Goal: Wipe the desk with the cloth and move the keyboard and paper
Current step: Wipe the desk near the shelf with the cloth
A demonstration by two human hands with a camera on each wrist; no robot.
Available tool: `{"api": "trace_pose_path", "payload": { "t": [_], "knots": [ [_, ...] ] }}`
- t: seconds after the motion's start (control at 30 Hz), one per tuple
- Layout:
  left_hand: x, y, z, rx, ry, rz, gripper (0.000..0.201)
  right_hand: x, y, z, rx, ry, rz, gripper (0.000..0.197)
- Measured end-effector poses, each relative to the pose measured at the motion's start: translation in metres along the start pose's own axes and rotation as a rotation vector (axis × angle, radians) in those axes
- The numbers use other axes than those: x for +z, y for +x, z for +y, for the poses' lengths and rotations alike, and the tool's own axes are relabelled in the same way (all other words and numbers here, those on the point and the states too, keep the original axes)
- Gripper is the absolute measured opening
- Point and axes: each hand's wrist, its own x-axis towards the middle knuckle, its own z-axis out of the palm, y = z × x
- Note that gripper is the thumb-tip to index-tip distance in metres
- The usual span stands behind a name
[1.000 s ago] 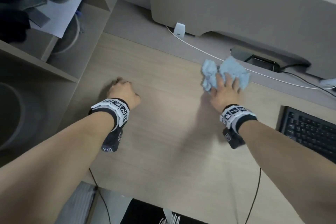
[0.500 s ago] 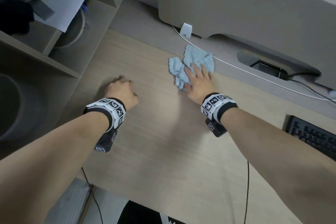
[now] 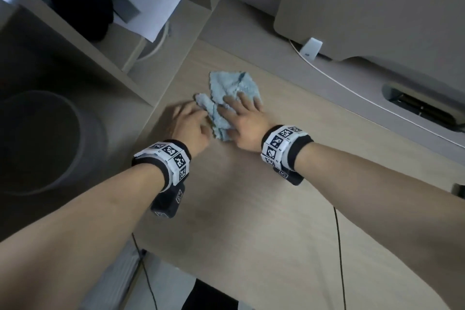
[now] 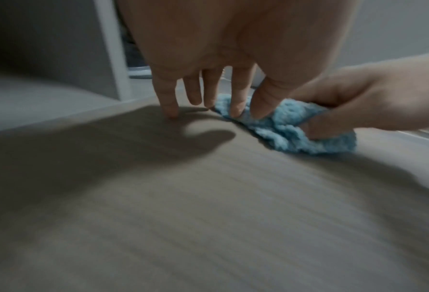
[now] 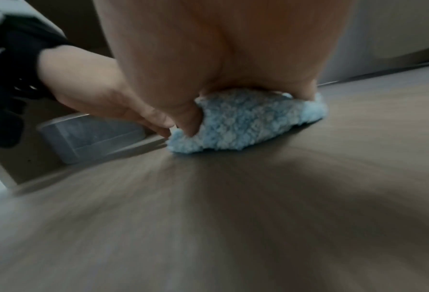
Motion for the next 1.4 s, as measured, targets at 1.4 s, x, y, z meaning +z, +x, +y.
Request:
{"api": "trace_pose_path", "payload": {
  "t": [1.4],
  "knots": [
    [-0.006,0.002,-0.06,-0.104,0.007,-0.039,0.07,-0.021,0.042,0.042,0.299,0.088,0.171,0.072]
  ]
}}
